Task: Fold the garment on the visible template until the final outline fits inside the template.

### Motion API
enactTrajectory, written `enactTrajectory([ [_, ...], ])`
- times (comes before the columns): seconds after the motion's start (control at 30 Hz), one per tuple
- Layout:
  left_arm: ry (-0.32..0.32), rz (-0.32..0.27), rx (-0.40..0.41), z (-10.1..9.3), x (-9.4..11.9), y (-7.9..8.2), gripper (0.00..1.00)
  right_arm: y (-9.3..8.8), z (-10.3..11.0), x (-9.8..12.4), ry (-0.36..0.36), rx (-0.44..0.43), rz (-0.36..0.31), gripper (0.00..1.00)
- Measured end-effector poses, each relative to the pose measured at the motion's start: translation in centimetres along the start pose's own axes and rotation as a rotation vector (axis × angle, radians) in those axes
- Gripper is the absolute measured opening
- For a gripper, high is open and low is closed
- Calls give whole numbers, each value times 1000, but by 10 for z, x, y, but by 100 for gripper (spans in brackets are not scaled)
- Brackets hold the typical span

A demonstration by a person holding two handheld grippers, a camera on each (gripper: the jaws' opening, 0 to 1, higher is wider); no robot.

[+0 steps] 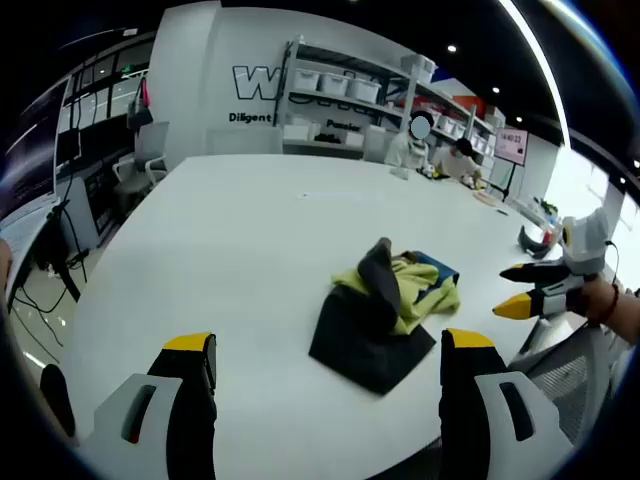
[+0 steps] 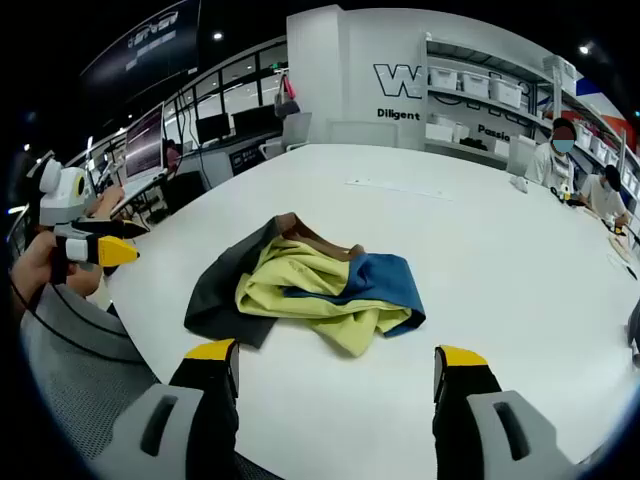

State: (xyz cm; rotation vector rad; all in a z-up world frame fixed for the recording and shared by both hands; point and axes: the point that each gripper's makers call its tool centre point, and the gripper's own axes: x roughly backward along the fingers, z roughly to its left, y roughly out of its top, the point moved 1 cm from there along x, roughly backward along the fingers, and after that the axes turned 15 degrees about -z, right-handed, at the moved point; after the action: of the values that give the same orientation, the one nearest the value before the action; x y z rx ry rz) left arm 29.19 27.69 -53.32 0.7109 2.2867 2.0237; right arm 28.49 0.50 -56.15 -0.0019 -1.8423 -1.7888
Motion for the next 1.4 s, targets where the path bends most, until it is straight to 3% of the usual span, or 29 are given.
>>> enactTrajectory([
  [1.4,-11,26,-13,-4,-1,-4,89,3,0,0,3,-11,-12,78],
])
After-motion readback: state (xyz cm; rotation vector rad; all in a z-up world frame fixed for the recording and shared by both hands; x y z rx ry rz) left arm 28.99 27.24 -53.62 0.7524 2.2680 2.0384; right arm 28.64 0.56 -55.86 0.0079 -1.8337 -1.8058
